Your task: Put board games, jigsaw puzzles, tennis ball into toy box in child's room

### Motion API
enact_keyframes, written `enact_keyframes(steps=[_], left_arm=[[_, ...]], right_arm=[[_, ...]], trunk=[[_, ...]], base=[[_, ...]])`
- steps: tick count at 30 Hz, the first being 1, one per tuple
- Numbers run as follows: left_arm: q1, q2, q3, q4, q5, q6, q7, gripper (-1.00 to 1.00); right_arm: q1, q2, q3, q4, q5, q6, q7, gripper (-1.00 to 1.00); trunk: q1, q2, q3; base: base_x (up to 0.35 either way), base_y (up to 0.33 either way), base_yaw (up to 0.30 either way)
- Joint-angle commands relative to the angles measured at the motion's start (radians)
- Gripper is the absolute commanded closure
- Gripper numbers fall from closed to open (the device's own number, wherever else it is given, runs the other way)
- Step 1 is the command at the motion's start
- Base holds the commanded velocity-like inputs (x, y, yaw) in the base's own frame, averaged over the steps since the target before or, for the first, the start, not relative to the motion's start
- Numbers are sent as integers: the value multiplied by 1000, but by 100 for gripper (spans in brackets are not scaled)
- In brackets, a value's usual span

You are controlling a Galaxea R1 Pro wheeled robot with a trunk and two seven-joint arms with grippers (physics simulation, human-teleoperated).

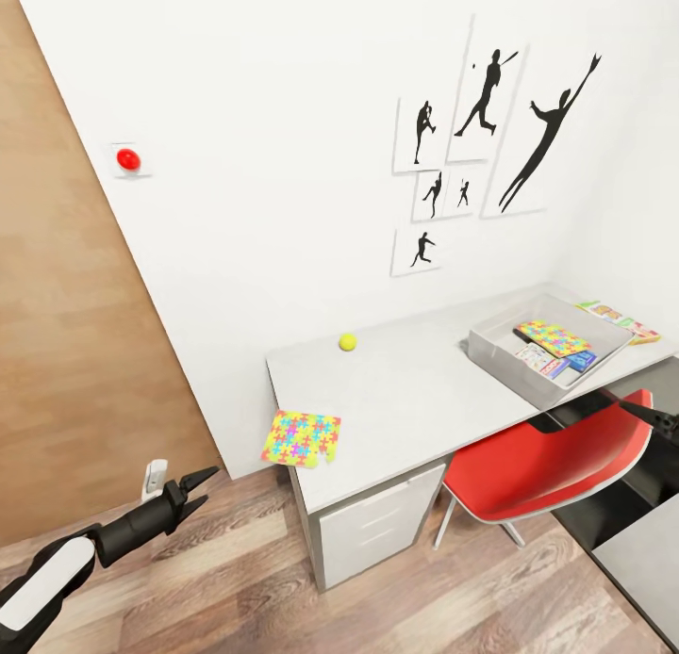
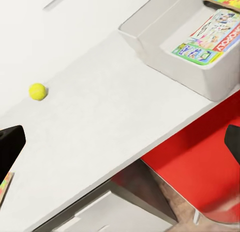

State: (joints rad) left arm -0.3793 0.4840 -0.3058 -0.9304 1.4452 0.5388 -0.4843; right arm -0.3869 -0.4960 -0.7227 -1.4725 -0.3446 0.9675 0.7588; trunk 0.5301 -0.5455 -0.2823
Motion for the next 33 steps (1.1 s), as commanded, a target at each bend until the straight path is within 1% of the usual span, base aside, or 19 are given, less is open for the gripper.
enact_keyframes(steps=[1, 2, 4, 12, 23, 33], left_arm=[[-1, 1, -3, 1, 9, 4, 0, -100], [-1, 1, -3, 1, 9, 4, 0, -100], [-1, 1, -3, 1, 9, 4, 0, -100], [-1, 1, -4, 2, 9, 4, 0, -100], [-1, 1, -4, 2, 9, 3, 0, -100], [-1, 1, -3, 15, 9, 3, 0, -100]], right_arm=[[-1, -6, -1, 0, 3, 5, 6, -100], [-1, -6, -1, 0, 3, 5, 6, -100], [-1, -15, -1, 0, 3, 5, 5, -100], [-1, -25, -1, -1, 3, 5, 5, -100], [-1, -29, -1, -2, 3, 5, 5, -100], [-1, -30, -1, -2, 3, 5, 5, -100]], trunk=[[0, -2, -2], [0, -2, -2], [0, -2, -2], [0, -2, -2], [0, -2, -2], [0, -2, -2]], base=[[0, 0, 0], [0, 0, 0], [0, 0, 0], [0, 0, 0], [9, 0, 0], [113, 0, 0]])
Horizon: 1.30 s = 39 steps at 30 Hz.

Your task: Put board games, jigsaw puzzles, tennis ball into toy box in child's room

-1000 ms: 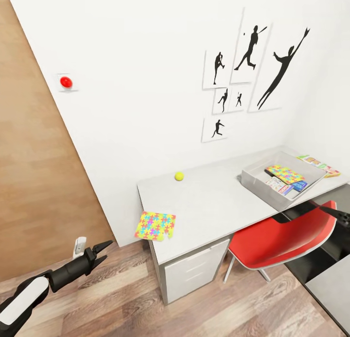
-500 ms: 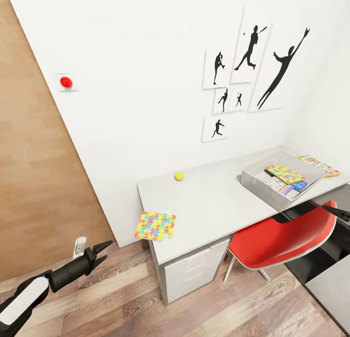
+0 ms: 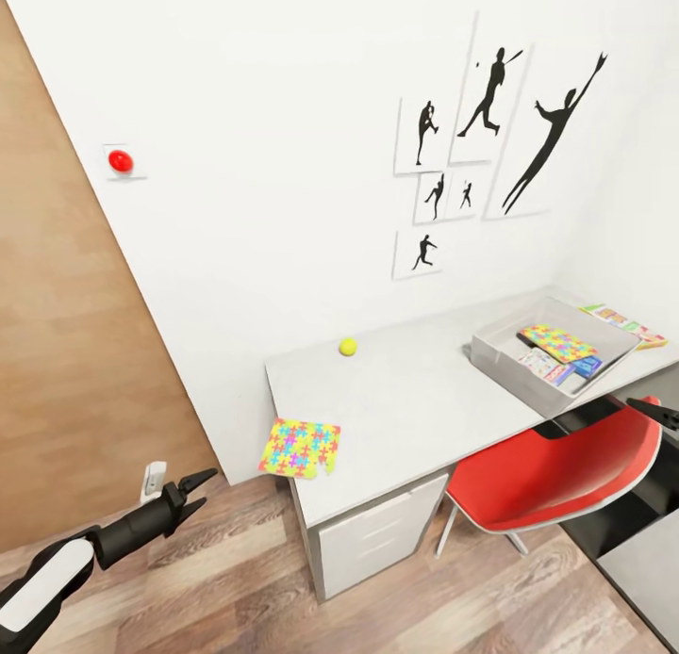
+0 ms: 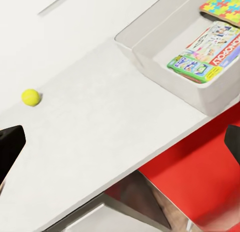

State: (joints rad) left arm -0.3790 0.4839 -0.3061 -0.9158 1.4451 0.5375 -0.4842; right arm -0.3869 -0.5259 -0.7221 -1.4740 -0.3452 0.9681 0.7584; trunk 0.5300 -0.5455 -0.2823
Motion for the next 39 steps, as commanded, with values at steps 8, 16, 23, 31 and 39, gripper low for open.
enact_keyframes(steps=[8, 16, 23, 31, 39], left_arm=[[-1, 1, -4, 17, 9, 4, -1, -100], [-1, 1, -5, 32, 9, 4, -1, -100], [-1, 1, -4, 33, 9, 5, -2, -100], [-1, 1, -4, 34, 9, 5, -2, -100], [-1, 1, -4, 37, 9, -5, -1, -100]], right_arm=[[-1, 0, -2, 0, 3, 4, 6, -100], [-1, 0, -2, 0, 3, 4, 7, -100], [-1, -1, -2, 0, 3, 4, 7, -100], [-1, -1, -2, 0, 3, 4, 7, -100], [-1, -1, -2, 0, 3, 4, 7, -100]], trunk=[[0, -2, -2], [0, -2, -2], [0, -2, -2], [0, -2, -2], [0, -2, -2]], base=[[45, 0, 0], [15, 0, 0], [5, 0, 0], [2, 0, 0], [14, 0, 0]])
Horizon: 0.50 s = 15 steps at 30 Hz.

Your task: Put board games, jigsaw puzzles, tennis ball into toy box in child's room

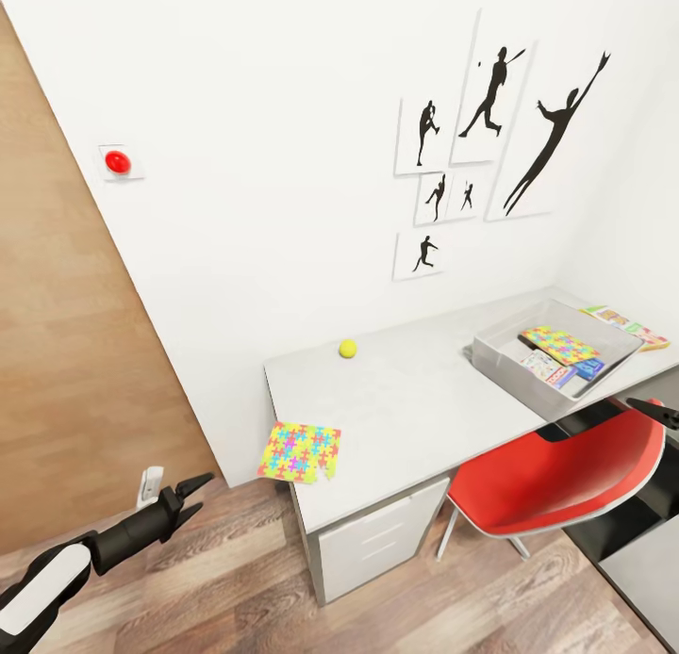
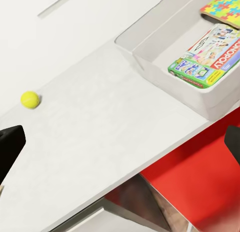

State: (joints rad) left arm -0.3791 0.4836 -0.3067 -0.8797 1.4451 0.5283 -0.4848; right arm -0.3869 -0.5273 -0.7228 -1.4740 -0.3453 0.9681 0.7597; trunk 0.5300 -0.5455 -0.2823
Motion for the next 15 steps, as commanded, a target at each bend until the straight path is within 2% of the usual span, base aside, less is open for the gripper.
enact_keyframes(steps=[1, 7, 15], left_arm=[[-1, 1, -4, 1, 9, -1, 0, -100], [-1, 1, -6, 1, 9, -21, -1, -100], [-1, 1, -13, -1, 9, -33, -1, -100]], right_arm=[[-1, 0, -1, 0, 3, 4, 6, -100], [-1, 0, -1, 0, 3, 4, 6, -100], [-1, 0, -1, 0, 3, 4, 6, -100]], trunk=[[0, -1, -2], [0, -1, -2], [0, -1, -2]], base=[[119, 0, 0], [197, 0, 0], [291, 0, 0]])
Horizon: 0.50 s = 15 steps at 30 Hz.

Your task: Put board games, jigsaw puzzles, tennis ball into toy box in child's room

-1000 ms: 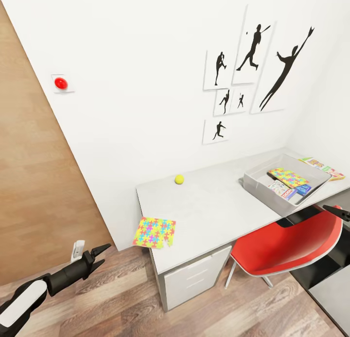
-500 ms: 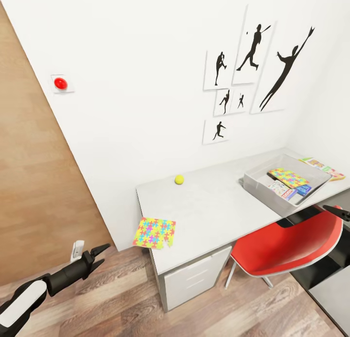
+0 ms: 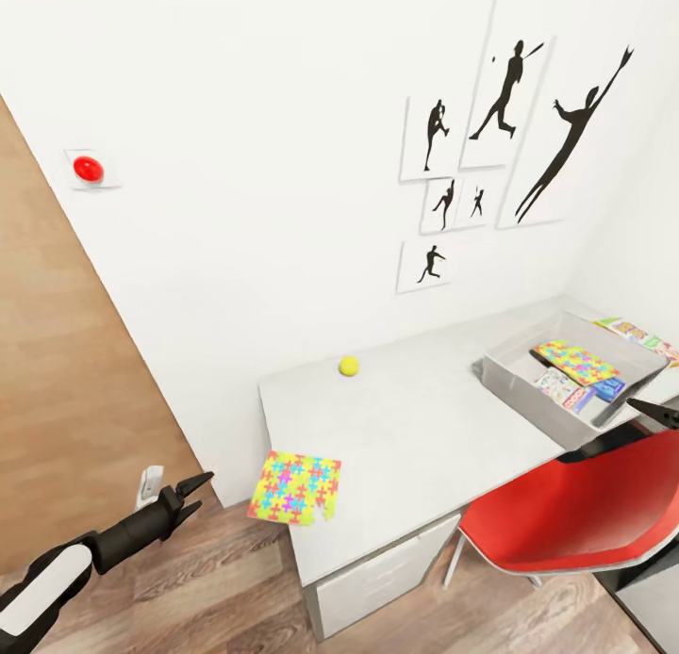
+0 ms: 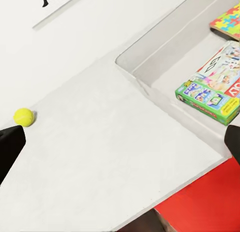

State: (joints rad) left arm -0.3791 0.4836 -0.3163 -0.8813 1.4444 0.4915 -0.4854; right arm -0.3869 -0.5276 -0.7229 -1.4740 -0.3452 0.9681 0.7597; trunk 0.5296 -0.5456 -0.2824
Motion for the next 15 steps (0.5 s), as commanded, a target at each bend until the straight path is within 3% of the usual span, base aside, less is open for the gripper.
enact_keyframes(steps=[1, 7, 15], left_arm=[[-1, 1, -4, -1, 10, 3, -1, -100], [-1, 1, -5, -8, 11, 1, -1, -100], [-1, 1, -2, -11, 11, 1, -1, -100]], right_arm=[[-1, 0, -1, 0, 3, 4, 6, -100], [-1, 0, -1, 0, 3, 4, 6, -100], [-1, 0, -1, 0, 3, 4, 6, -100]], trunk=[[1, -1, -2], [1, -1, -2], [1, -1, -2]], base=[[316, 0, 0], [300, 0, 0], [145, 0, 0]])
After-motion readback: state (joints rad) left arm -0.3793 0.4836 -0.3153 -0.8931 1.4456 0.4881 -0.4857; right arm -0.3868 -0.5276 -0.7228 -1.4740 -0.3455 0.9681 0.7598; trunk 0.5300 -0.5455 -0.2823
